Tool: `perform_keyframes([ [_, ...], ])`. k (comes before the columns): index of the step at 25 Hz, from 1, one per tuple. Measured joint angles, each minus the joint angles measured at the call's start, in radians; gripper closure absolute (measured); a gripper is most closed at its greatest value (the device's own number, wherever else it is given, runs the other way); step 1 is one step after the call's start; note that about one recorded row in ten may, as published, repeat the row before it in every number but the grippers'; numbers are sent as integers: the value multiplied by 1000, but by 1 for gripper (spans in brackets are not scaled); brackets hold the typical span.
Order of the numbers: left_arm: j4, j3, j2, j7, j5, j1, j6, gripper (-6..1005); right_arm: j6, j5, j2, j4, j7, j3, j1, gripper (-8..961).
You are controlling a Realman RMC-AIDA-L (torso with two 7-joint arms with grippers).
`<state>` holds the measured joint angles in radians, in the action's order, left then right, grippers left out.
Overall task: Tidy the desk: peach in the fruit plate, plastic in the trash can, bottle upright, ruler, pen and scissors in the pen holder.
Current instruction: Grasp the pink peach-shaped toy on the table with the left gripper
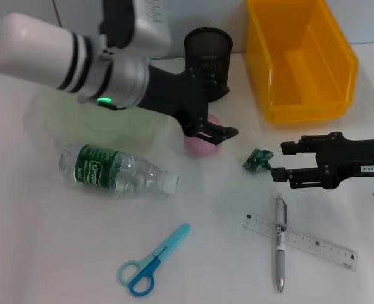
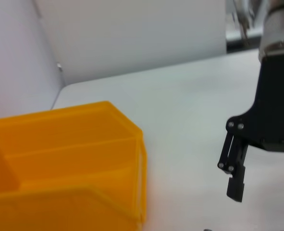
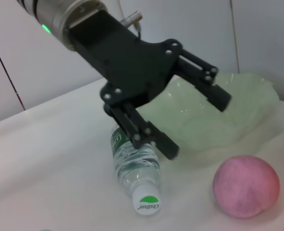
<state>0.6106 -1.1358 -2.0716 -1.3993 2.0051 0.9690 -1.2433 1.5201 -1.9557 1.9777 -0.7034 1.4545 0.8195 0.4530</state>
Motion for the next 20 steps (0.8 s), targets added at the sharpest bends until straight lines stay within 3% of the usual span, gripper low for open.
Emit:
perform_keyframes([
  [1, 11, -113, -4, -1, 3, 47, 72, 234, 1, 0, 0, -2, 3, 0, -2, 242],
  [4, 11, -113, -4, -1, 3, 47, 72, 237, 2, 0, 0, -3, 5, 0, -3, 243],
  [7, 3, -232, -9, -17, 37, 84, 187, 240, 5, -1, -1, -4, 7, 0, -5, 244],
  [9, 3, -232, -9, -17, 37, 84, 187, 242, 6, -1, -1, -5, 7, 0, -6, 244],
  [11, 1, -343, -9, -51, 37, 78, 284, 243, 4, -2, -4, -5, 7, 0, -4, 245],
  [14, 0, -398, -9, -69, 32, 65, 330, 246, 4, -2, -6, -5, 8, 0, -1, 246],
  [16, -1, -483, -8, -103, 10, 49, 393, 248, 7, -2, -7, -5, 8, 0, 2, 247],
  [20, -1, -495, -8, -110, 8, 47, 401, 252, 8, -3, -8, -5, 8, 0, 4, 248],
])
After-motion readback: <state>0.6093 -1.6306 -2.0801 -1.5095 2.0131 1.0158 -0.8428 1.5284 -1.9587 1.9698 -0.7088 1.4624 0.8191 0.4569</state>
